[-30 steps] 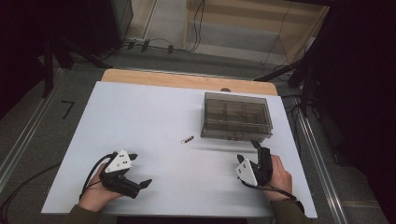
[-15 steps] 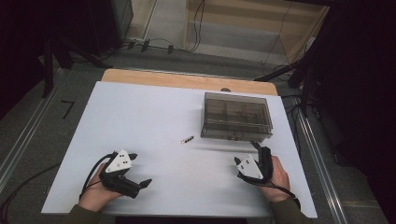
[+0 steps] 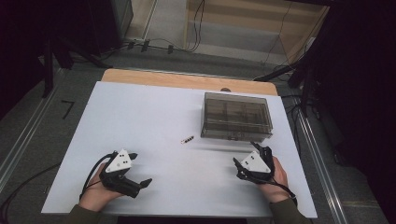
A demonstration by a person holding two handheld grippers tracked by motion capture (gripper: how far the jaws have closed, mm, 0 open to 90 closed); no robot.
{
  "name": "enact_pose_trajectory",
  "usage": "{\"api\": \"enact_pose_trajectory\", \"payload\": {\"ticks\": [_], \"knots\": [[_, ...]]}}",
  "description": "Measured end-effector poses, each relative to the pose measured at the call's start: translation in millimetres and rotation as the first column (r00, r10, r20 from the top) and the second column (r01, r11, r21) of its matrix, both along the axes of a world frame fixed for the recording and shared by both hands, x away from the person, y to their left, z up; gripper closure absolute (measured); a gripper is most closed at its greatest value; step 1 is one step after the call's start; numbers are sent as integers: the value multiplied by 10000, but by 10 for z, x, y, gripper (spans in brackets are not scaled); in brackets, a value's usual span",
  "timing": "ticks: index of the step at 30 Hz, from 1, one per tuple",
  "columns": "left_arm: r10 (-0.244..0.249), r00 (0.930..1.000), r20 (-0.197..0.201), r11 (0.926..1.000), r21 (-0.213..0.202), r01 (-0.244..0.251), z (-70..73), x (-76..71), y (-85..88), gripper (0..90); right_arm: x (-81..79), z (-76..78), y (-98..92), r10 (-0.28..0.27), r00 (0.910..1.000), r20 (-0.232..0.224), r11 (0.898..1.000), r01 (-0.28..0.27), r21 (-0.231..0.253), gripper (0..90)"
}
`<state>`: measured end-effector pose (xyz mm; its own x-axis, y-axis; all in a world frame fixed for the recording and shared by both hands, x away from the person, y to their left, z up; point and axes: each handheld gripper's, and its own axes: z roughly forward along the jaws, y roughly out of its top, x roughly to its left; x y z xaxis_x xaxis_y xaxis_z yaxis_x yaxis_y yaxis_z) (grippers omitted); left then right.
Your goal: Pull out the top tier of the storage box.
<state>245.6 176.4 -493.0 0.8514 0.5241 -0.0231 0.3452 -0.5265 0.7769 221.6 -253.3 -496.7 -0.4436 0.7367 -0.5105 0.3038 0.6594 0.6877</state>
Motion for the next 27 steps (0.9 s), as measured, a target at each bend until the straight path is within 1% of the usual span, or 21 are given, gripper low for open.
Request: {"api": "enact_pose_trajectory", "payload": {"ticks": [4,8,13,15,19,22,25,27], "knots": [[-16,10000,-28,10000,-2,15,-2,3,-2,0,9,11,-24,-23,9998,-215,9988,33,486,163],[-4,10000,-17,10000,22,4,-3,2,-1,0,19,14,-39,-38,9991,-427,9962,74,864,162],[27,10000,20,10000,60,-27,-2,5,6,0,28,23,-53,-84,9983,-585,9934,150,1140,160],[29,10000,18,10000,57,-29,-2,5,6,0,34,33,-63,-92,9977,-675,9902,185,1388,160],[38,10000,22,10000,64,-38,0,7,6,0,50,28,-82,-131,9964,-838,9861,268,1637,160],[14,10000,24,10000,66,-14,-1,4,1,0,41,21,-101,-69,9934,-1146,9779,307,2068,160],[14,10000,26,10000,80,-14,1,3,-1,0,31,15,-107,2,9917,-1282,9759,277,2164,155],[8,10000,49,10000,88,-8,4,2,-1,0,37,20,-120,50,9903,-1390,9713,282,2362,155]]}}
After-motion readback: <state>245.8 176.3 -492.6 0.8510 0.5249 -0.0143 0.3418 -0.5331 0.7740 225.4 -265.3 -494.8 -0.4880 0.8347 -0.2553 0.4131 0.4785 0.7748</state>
